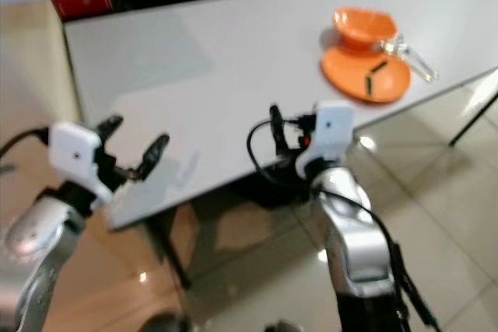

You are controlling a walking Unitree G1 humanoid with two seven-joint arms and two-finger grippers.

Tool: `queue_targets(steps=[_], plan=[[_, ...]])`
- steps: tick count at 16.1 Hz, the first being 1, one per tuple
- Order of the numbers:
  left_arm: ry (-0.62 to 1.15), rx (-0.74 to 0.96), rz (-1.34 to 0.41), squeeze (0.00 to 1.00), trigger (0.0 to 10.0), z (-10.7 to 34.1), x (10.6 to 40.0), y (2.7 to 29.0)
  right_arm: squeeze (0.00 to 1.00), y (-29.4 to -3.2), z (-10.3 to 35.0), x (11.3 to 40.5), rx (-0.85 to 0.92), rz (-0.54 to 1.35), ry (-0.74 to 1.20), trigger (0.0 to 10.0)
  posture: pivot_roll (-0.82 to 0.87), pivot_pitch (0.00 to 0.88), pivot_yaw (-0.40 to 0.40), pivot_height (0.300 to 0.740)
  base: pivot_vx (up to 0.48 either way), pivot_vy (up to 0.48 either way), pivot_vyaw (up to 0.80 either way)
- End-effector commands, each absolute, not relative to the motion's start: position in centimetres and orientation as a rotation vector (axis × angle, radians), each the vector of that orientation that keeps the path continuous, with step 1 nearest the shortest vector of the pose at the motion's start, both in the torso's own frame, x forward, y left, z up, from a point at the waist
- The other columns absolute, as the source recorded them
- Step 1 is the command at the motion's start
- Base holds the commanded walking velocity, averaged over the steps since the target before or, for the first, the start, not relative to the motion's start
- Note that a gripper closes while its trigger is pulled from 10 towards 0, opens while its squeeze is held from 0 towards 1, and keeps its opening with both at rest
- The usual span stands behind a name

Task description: Setting the table

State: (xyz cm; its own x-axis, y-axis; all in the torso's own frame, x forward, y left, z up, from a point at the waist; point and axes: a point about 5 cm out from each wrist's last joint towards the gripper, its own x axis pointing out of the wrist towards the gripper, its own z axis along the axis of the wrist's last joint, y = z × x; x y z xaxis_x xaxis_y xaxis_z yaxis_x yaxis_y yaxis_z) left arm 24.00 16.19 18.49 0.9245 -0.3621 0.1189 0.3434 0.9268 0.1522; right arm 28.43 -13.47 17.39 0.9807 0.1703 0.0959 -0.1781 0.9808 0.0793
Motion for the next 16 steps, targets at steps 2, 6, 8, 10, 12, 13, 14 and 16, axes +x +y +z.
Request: queue_targets(steps=[2, 6, 8, 10, 12, 13, 14, 16], plan=[[-0.182, 0.117, -0.324, 0.00, 10.0, 19.2, 23.6, 16.9, 0.00, -12.7, 17.7, 27.5, 0.118, 0.247, -0.110, 10.0, 0.12, 0.072, -0.032, 0.740, 0.000, 0.480, 0.00], [-0.226, 0.116, -0.323, 0.00, 10.0, 20.2, 23.9, 16.9, 0.00, -12.4, 18.3, 27.0, 0.152, 0.287, -0.161, 10.0, 0.12, 0.069, -0.028, 0.740, 0.000, 0.480, 0.00], [-0.244, 0.116, -0.328, 0.00, 10.0, 20.5, 23.9, 16.9, 0.00, -12.4, 18.3, 26.8, 0.160, 0.288, -0.165, 10.0, 0.12, 0.069, -0.028, 0.740, 0.000, 0.480, 0.00], [-0.246, 0.117, -0.327, 0.00, 10.0, 20.6, 24.0, 16.9, 0.00, -12.4, 18.3, 26.8, 0.162, 0.288, -0.166, 10.0, 0.12, 0.069, -0.028, 0.740, 0.000, 0.480, 0.00], [-0.246, 0.117, -0.327, 0.00, 10.0, 20.6, 24.0, 16.9, 0.00, -12.4, 18.3, 26.8, 0.162, 0.288, -0.166, 10.0, 0.12, 0.069, -0.028, 0.740, 0.000, 0.480, 0.00], [-0.246, 0.117, -0.327, 0.00, 10.0, 20.6, 24.0, 16.9, 0.00, -12.4, 18.3, 26.8, 0.162, 0.288, -0.166, 10.0, 0.12, 0.069, -0.028, 0.740, 0.000, 0.480, 0.00], [-0.246, 0.117, -0.327, 0.00, 10.0, 20.6, 24.0, 16.9, 0.00, -12.4, 18.3, 26.8, 0.162, 0.288, -0.166, 10.0, 0.12, 0.069, -0.028, 0.740, 0.000, 0.480, 0.00], [-0.246, 0.117, -0.327, 0.00, 10.0, 20.6, 24.0, 16.9, 0.00, -12.4, 18.3, 26.8, 0.162, 0.288, -0.166, 10.0, 0.12, 0.069, -0.028, 0.740, 0.000, 0.480, 0.00]])
